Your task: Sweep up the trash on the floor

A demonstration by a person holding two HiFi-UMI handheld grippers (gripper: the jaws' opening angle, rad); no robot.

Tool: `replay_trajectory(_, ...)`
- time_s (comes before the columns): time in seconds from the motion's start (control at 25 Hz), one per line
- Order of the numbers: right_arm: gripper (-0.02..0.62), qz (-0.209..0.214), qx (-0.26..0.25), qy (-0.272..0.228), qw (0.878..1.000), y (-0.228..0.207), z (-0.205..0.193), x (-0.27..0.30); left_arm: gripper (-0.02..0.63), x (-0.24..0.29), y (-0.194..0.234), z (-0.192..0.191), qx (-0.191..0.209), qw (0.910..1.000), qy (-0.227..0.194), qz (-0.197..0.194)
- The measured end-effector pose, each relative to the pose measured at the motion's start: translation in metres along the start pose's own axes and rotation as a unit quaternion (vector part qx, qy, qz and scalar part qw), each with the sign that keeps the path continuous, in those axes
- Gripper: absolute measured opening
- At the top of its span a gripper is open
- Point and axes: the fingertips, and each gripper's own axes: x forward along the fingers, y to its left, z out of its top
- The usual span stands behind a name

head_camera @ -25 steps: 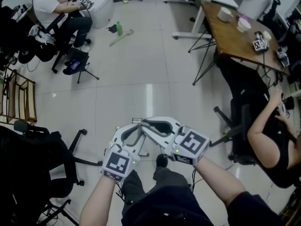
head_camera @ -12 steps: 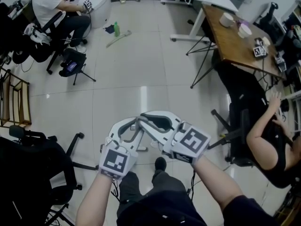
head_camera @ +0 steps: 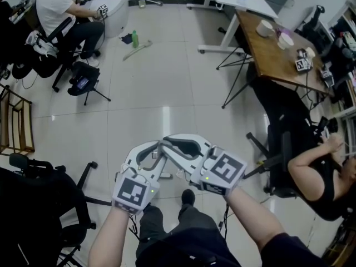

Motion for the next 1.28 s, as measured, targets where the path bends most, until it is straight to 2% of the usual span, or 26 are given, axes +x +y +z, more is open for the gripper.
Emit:
replay_trajectory(0.32,0.064,0.023,0.002,0.018,1.000,0.040,-0.001,-0.014,0.089,-0.031,-0.026,-0.001,-0.010,0.9993,0.024,-0.025)
replay_trajectory(0.56,0.064,0.037,-0.006,-0.002,0.999,0.073,0.021,-0.028,0.089,-0.061,-0.043,0.017,-0.003,0.9995,0.020,-0.024)
replay_trajectory(0.88,0.064,0.078,-0.052,-0.015,0.995,0.105,0.061,-0.040,0.089,-0.091,-0.053,0.060,-0.001,0.9999,-0.005,0.010)
replay_trajectory(1.0,0.064,0.093,-0.062,-0.027,0.993,0.104,0.079,-0.044,0.089,-0.091,-0.048,0.075,0.020,0.9992,-0.007,0.032)
replay_trajectory(1.28,0.064,0.122,-0.088,-0.043,0.988,0.086,0.110,-0.040,0.091,-0.080,-0.030,0.110,0.030,0.9958,-0.014,0.085)
